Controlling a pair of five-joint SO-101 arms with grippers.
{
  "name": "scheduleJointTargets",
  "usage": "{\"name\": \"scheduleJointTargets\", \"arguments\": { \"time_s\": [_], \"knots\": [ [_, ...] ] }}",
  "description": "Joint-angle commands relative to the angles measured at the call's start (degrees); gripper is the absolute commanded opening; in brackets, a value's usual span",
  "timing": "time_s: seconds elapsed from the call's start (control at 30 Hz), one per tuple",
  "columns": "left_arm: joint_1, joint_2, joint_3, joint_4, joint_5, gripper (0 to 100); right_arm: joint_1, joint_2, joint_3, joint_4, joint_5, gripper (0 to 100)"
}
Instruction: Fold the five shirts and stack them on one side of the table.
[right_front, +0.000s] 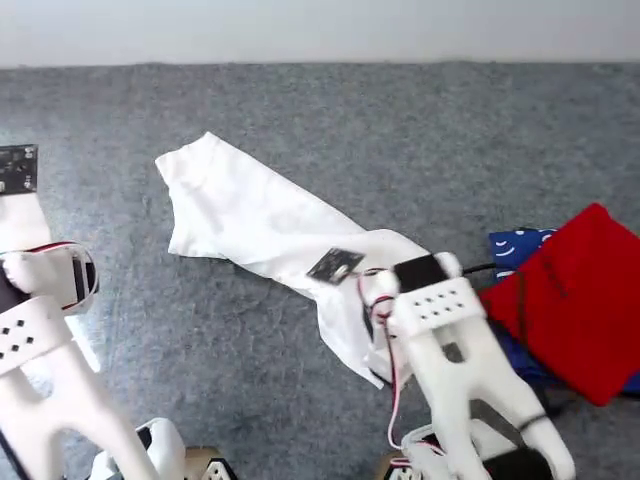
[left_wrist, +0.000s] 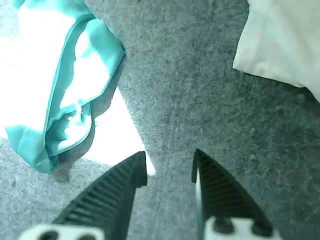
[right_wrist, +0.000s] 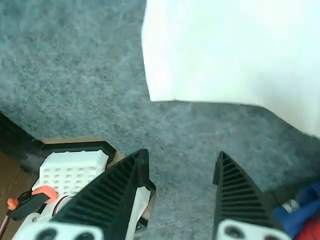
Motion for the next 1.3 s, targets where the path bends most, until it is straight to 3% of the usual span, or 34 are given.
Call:
{"name": "scheduleJointTargets", "arguments": {
  "time_s": [0.0, 0.27, 0.6, 0.9, 1.1, 1.27],
  "knots": [
    [-1.49, -1.58, 1.27, -2.46, -0.18, 15, -4.35, 4.35, 0.26, -4.18, -4.48, 25.2],
    [-4.57, -1.41, 2.07, -3.08, -0.35, 15, -11.12, 6.90, 0.26, -9.19, -6.77, 25.2],
    [-4.92, -1.23, 2.07, -3.16, -0.35, 15, -9.01, 11.12, 6.07, -23.43, -6.42, 25.1],
    [-4.92, -1.23, 2.07, -3.16, -0.35, 15, -7.25, 22.90, 4.04, -24.84, -6.68, 24.7],
    [-4.92, -1.23, 2.07, -3.16, -0.35, 15, -7.16, 23.16, 3.87, -25.71, -6.77, 4.4],
    [-4.84, -1.23, 2.07, -3.16, -0.26, 15, -7.08, 22.29, 2.99, -25.01, -6.77, 0.9]
  ]
}}
